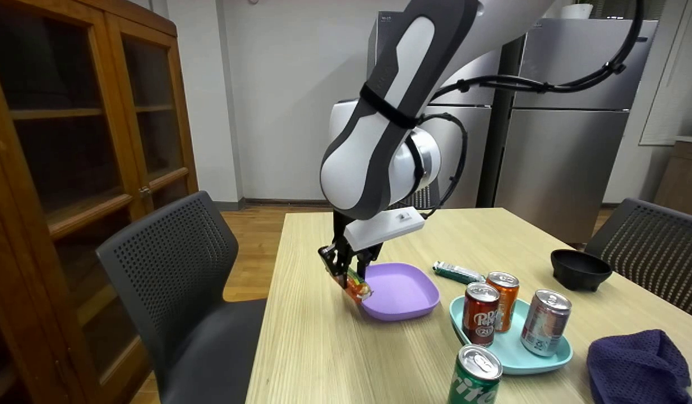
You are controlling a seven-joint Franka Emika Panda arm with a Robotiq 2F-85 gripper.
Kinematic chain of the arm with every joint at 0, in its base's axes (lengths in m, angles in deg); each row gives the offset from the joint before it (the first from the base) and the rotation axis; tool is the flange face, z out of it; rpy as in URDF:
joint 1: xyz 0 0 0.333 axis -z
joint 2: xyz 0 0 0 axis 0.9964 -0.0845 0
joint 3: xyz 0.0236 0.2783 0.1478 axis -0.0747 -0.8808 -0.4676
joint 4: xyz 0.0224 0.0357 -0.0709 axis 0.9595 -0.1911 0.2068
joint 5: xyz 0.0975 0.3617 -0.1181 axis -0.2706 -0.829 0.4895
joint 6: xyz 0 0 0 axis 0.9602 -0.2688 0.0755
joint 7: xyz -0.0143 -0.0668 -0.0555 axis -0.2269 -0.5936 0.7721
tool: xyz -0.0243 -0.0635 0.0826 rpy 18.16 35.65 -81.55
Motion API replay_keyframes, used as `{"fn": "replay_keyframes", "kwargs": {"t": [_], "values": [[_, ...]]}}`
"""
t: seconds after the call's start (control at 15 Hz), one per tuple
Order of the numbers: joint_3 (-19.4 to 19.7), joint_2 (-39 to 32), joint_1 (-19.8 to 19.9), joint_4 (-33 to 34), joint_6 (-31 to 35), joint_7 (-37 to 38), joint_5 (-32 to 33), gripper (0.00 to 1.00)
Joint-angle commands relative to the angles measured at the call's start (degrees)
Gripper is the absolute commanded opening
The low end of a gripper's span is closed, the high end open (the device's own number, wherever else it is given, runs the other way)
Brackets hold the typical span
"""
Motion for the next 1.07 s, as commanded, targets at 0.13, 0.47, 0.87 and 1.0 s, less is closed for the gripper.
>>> {"fn": "replay_keyframes", "kwargs": {"t": [0.13,0.47,0.87,1.0], "values": [[1.86,2.18,1.87,-0.6,-1.87,5.82,-2.01,0.17],[2.78,0.92,2.79,0.51,-2.22,8.64,-3.12,0.17],[2.48,-1.27,2.86,1.81,-2.0,9.95,-4.98,0.17],[2.05,-2.07,2.97,2.09,-1.62,9.75,-5.68,0.17]]}}
